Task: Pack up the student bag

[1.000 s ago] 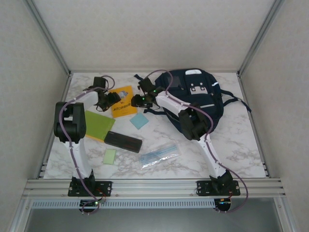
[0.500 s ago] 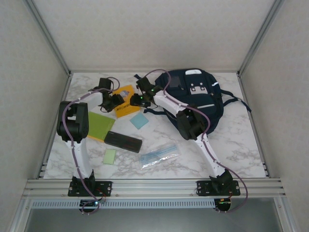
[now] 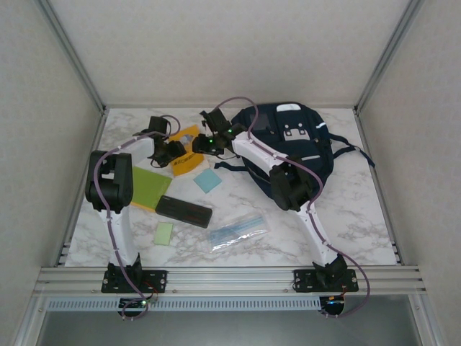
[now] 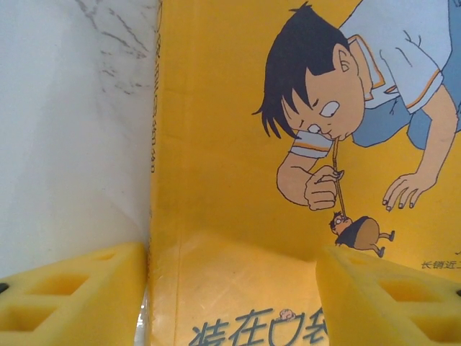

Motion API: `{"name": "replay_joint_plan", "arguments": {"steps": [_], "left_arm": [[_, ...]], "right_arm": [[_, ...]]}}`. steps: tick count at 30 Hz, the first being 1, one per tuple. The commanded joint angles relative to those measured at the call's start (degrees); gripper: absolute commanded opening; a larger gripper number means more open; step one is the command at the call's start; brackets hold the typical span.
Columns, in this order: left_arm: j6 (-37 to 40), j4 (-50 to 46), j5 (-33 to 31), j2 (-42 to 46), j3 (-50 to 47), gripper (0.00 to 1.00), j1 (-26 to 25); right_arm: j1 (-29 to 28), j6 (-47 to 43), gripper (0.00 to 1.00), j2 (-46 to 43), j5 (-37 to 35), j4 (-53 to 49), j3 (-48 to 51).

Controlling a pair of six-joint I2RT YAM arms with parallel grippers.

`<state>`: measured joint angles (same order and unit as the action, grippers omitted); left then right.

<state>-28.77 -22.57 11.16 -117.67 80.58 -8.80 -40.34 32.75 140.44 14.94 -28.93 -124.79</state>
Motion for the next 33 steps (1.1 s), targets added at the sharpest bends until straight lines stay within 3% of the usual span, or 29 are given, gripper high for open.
{"name": "replay_joint_plan", "arguments": {"steps": [1,7,12,14,17,20,24,28,33], "left_arm": [[0.37,-4.09,2.06,-2.82,-0.65,0.63,-1.76],[0.65,-4.42,2.11,-2.69,-0.60,0.63,-1.79],[0.56,-4.67,2.68,-1.50,-0.90,0.64,-1.75],[0.64,-4.95,2.64,-0.69,-0.94,0.65,-1.82],[0.65,-5.49,2.68,1.05,-0.88,0.70,-1.53],[0.08,-4.12,4.65,3.85,-2.07,0.80,-0.71],[-1.34,3.40,12.23,7.60,-6.04,0.89,0.81],[-3.12,9.21,15.46,8.83,-9.06,0.92,1.76],[-10.81,25.32,21.21,8.64,-15.25,0.95,3.28]], "right_arm": [[-0.09,2.81,0.32,0.63,5.39,3.42,0.75],[0.70,5.56,0.20,1.48,6.46,3.76,1.13],[1.13,7.27,0.20,3.71,7.12,1.64,-0.95],[1.14,7.65,0.16,4.22,7.22,1.00,-1.76],[1.39,8.37,0.02,3.98,7.15,0.37,-2.11],[1.90,9.00,0.00,2.57,7.25,-0.83,-2.36],[3.04,10.39,0.00,-0.33,9.03,-2.07,-2.31],[4.28,11.83,0.00,-2.70,11.53,-2.45,-1.96],[5.13,14.24,0.00,-4.24,14.41,-1.14,-1.25]]}}
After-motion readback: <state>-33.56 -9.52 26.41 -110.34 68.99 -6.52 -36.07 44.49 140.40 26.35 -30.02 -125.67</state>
